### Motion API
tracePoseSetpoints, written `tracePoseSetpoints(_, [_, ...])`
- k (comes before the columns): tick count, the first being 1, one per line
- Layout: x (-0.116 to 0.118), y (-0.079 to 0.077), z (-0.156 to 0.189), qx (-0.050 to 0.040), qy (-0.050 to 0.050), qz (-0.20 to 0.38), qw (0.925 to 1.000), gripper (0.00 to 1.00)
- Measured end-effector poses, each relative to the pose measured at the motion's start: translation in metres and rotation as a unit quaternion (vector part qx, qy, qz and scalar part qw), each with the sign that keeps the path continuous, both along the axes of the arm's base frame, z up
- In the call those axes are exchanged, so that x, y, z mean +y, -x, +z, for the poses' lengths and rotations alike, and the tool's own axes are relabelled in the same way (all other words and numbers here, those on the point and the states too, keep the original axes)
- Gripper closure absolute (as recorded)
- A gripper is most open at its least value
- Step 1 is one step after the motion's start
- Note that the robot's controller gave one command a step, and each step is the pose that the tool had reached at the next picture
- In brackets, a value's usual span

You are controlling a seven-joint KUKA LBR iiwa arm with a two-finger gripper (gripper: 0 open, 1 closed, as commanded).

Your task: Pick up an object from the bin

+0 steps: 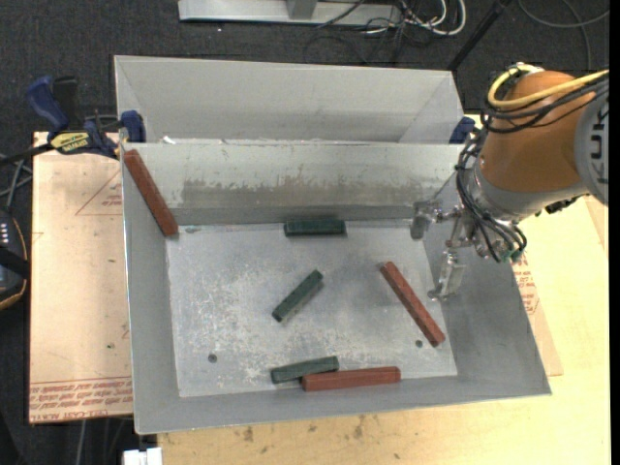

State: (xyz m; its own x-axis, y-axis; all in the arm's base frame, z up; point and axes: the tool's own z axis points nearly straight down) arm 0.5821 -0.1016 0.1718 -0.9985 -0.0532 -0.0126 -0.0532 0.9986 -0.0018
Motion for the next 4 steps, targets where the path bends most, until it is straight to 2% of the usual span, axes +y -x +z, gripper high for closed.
tracePoseSetpoints(1, [0.0,0.007,-0.058,0.002,-0.001,-0.032,0.9995,0.0])
tracePoseSetpoints(2, [-0.006,0.018,-0.09,0.0105,-0.002,-0.078,0.9969,0.0])
tracePoseSetpoints(3, [-0.013,0.024,-0.09,0.0052,-0.001,-0.064,0.9979,0.0])
tracePoseSetpoints(4, [0.004,-0.003,-0.09,0.0054,-0.001,-0.078,0.9969,0.0])
